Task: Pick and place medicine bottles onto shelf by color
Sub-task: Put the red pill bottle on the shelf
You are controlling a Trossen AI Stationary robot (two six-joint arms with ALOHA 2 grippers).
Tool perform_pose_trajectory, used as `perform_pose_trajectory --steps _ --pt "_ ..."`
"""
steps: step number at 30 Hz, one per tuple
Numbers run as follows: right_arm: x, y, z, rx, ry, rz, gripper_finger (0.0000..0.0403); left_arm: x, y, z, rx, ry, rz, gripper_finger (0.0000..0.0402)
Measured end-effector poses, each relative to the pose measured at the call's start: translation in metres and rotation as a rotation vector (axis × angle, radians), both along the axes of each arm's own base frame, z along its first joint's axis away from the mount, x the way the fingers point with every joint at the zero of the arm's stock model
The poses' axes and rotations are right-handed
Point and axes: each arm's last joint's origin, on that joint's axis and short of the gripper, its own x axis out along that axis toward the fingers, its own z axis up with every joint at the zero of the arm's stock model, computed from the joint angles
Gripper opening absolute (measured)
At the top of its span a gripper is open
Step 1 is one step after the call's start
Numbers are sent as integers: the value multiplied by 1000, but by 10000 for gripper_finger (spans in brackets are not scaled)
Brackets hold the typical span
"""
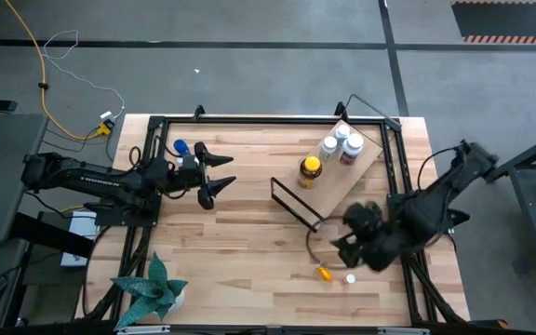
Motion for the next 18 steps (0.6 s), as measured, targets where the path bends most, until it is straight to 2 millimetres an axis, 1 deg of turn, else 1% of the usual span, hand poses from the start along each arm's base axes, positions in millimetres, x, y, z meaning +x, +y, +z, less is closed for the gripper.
perform_pose_trajectory --steps 2,4,8,11,13,18 --pt "0 12 -8 39 169 -82 323 0 0 0 0 0 0 278" --pt "3 25 -19 68 301 -146 323 0 0 0 0 0 0 278" --pt "12 47 -45 135 496 -187 323 0 0 0 0 0 0 278" --pt "21 58 -65 146 578 -201 323 0 0 0 0 0 0 278" --pt "26 64 -76 140 593 -200 323 0 0 0 0 0 0 278" --pt "33 70 -93 105 618 -216 323 0 0 0 0 0 0 278"
